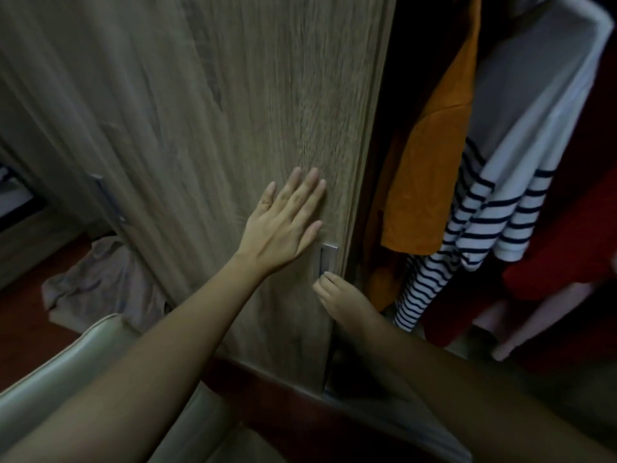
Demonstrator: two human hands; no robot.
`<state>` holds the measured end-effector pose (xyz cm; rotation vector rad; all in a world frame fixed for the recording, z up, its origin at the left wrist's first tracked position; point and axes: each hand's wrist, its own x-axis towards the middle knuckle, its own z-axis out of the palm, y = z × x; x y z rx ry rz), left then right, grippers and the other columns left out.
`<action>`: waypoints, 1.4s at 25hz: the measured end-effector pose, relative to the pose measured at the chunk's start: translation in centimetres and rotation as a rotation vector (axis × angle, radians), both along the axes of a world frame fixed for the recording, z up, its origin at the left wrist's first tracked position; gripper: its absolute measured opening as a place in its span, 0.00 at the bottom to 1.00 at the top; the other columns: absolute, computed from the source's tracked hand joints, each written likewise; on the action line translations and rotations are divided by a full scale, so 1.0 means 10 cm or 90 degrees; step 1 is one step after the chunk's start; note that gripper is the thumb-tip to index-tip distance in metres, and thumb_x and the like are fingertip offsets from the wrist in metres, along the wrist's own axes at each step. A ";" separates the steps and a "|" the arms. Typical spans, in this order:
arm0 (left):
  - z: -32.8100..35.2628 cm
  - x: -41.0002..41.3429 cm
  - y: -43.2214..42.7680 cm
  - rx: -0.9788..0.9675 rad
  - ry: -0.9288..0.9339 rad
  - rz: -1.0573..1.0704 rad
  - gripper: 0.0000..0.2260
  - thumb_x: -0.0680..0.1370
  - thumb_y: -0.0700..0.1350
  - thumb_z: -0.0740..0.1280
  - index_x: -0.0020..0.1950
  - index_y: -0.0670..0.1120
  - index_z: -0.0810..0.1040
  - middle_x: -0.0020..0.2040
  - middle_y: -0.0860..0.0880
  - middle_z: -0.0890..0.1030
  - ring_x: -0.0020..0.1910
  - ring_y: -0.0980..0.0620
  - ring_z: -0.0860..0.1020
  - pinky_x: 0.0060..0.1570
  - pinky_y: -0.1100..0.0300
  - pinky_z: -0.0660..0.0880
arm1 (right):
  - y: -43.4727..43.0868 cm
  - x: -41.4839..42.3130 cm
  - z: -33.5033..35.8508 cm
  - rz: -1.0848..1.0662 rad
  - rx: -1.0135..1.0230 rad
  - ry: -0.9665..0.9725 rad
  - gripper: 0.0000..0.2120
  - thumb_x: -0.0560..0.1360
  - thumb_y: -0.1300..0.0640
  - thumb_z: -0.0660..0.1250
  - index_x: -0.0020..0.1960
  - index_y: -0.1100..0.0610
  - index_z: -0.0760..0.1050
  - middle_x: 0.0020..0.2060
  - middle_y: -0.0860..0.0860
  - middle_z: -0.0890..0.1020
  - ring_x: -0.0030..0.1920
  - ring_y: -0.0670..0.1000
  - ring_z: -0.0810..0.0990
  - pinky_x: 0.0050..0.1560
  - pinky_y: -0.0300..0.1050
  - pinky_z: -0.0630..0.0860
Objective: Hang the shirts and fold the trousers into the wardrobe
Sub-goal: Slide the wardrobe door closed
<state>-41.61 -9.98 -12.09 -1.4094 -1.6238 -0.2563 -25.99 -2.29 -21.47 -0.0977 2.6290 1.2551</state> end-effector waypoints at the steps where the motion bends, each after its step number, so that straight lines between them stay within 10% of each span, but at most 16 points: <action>1: -0.07 0.01 0.05 0.012 0.003 0.003 0.30 0.82 0.56 0.50 0.77 0.45 0.42 0.77 0.48 0.35 0.76 0.52 0.38 0.72 0.54 0.37 | 0.05 -0.02 0.01 0.009 0.031 -0.009 0.26 0.77 0.52 0.60 0.72 0.59 0.61 0.70 0.57 0.65 0.71 0.57 0.62 0.72 0.53 0.54; 18: -0.19 0.71 0.68 0.093 0.072 -0.116 0.35 0.79 0.57 0.58 0.77 0.41 0.45 0.77 0.44 0.39 0.77 0.48 0.41 0.73 0.53 0.38 | 0.38 0.76 0.03 0.034 0.097 -0.045 0.24 0.77 0.52 0.60 0.71 0.58 0.63 0.66 0.54 0.67 0.66 0.55 0.65 0.69 0.49 0.60; 35: -0.08 2.99 1.72 0.070 0.136 -0.339 0.28 0.79 0.51 0.58 0.77 0.43 0.56 0.78 0.46 0.48 0.77 0.50 0.49 0.70 0.51 0.48 | 1.07 3.31 0.19 -0.121 0.046 -0.075 0.22 0.79 0.54 0.53 0.72 0.60 0.60 0.68 0.55 0.66 0.66 0.54 0.66 0.69 0.48 0.62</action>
